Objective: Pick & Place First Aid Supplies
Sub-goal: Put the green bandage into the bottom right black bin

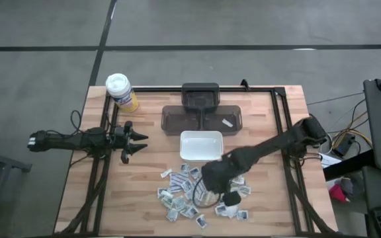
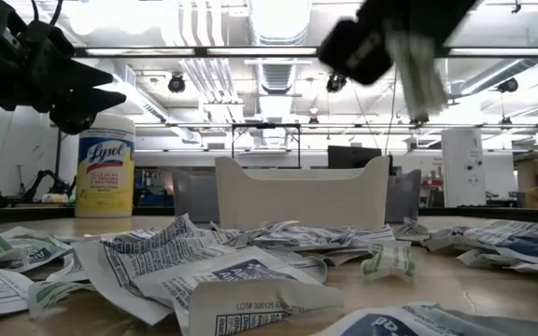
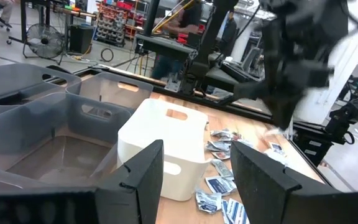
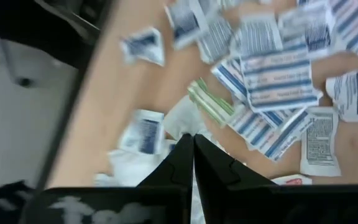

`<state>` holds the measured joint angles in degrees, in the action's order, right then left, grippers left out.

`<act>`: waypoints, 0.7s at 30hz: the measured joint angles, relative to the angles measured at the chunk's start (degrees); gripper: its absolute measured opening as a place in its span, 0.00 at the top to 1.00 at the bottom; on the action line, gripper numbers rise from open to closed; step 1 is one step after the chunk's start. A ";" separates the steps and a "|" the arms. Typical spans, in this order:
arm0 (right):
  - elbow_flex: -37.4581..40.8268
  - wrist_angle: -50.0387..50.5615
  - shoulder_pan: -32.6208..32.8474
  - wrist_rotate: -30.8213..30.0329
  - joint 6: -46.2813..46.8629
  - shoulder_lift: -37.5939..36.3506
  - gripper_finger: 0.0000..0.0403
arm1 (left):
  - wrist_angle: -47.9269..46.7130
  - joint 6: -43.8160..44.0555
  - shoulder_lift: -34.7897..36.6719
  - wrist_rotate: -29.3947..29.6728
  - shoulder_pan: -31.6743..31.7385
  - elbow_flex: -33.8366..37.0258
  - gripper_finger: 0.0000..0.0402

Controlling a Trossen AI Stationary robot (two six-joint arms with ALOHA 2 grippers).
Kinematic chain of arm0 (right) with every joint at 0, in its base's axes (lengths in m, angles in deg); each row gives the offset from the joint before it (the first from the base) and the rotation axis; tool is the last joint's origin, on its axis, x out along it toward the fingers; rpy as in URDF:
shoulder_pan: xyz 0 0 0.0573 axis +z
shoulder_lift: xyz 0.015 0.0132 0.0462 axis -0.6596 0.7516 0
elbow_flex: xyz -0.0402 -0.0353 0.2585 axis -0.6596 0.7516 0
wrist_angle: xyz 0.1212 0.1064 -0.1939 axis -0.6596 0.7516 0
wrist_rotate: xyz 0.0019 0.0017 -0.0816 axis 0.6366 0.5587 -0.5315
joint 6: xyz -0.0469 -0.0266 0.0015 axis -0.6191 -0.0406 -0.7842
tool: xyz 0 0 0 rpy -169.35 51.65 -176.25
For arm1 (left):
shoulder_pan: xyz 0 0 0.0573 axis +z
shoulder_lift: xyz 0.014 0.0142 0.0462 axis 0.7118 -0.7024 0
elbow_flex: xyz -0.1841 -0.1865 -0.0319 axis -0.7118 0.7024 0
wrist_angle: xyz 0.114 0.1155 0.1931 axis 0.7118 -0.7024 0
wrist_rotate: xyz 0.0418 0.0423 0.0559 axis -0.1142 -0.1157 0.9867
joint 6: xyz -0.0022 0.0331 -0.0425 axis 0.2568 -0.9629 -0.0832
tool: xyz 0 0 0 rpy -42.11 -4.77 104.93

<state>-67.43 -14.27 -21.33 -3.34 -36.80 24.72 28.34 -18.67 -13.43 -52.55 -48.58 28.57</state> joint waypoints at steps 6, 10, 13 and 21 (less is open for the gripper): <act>0.25 -0.54 -3.91 3.52 0.03 -5.95 0.98 | 0.02 -0.21 -0.10 0.01 0.01 0.00 0.54; 0.28 -0.64 -6.67 -4.02 1.35 -9.59 0.98 | 0.02 -0.20 -0.17 0.00 0.01 0.00 0.54; 0.32 -0.04 -8.09 -16.68 1.09 -12.25 0.98 | 0.04 -0.20 -0.20 0.00 0.00 0.00 0.54; 0.33 4.02 -11.61 -46.28 -1.08 -16.70 0.98 | 0.07 -0.20 -0.20 0.01 0.00 0.00 0.54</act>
<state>-67.10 -10.25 -32.94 -49.63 -37.88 8.01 28.42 -18.87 -13.62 -52.54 -48.58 28.57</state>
